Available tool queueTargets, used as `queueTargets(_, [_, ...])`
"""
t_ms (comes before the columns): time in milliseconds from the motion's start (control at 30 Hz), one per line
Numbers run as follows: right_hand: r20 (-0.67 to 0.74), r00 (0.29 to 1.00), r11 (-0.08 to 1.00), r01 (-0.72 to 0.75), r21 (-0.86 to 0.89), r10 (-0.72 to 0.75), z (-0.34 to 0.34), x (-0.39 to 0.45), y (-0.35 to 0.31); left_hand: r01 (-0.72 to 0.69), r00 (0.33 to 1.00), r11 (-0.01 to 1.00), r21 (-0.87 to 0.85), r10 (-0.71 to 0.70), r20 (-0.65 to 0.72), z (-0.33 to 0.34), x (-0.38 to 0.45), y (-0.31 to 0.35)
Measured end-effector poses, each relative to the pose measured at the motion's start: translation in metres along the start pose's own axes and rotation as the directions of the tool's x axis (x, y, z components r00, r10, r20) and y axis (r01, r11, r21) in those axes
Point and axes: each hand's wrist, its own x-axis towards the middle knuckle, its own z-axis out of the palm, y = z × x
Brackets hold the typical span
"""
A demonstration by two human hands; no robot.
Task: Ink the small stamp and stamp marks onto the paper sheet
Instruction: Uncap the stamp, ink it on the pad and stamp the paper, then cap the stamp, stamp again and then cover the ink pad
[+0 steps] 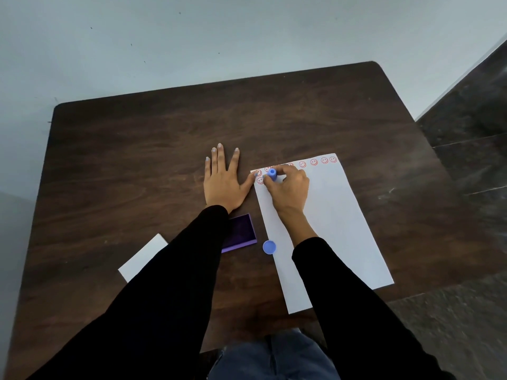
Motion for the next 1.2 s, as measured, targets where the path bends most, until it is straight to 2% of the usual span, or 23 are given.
queueTargets(133, [-0.015, 0.999, 1.000, 0.030, -0.009, -0.030, -0.007, 0.001, -0.006, 0.008, 1.000, 1.000, 0.017, -0.008, 0.023, 0.001, 0.001, -0.001])
queueTargets(233, [-0.179, 0.982, 0.981, -0.023, 0.194, 0.059, -0.021, 0.001, -0.015, 0.013, 0.999, 0.999, 0.034, -0.015, 0.044, 0.002, 0.002, -0.001])
queueTargets(400, [-0.212, 0.950, 0.880, -0.109, 0.462, 0.229, -0.042, 0.010, -0.030, 0.011, 0.999, 1.000, 0.008, -0.011, 0.034, 0.002, 0.002, -0.002])
queueTargets(600, [-0.137, 0.939, 0.779, -0.175, 0.603, 0.317, -0.061, 0.008, -0.030, 0.116, 0.987, 0.970, -0.215, -0.087, 0.136, -0.020, 0.007, 0.002])
queueTargets(667, [-0.110, 0.939, 0.750, -0.186, 0.634, 0.326, -0.066, 0.006, -0.030, 0.136, 0.988, 0.945, -0.297, -0.105, 0.117, -0.033, 0.000, 0.007])
queueTargets(833, [0.026, 0.933, 0.651, -0.270, 0.710, 0.358, -0.076, 0.001, -0.036, 0.004, 0.998, 0.889, -0.459, 0.021, 0.051, -0.060, -0.059, 0.023])
queueTargets(1033, [0.241, 0.894, 0.540, -0.423, 0.727, 0.376, -0.081, -0.010, -0.046, -0.145, 0.932, 0.936, -0.320, 0.238, 0.272, -0.064, -0.111, 0.049])
queueTargets(1200, [0.369, 0.873, 0.511, -0.486, 0.709, 0.319, -0.084, -0.019, -0.048, -0.206, 0.895, 0.961, -0.185, 0.262, 0.361, -0.072, -0.117, 0.063])
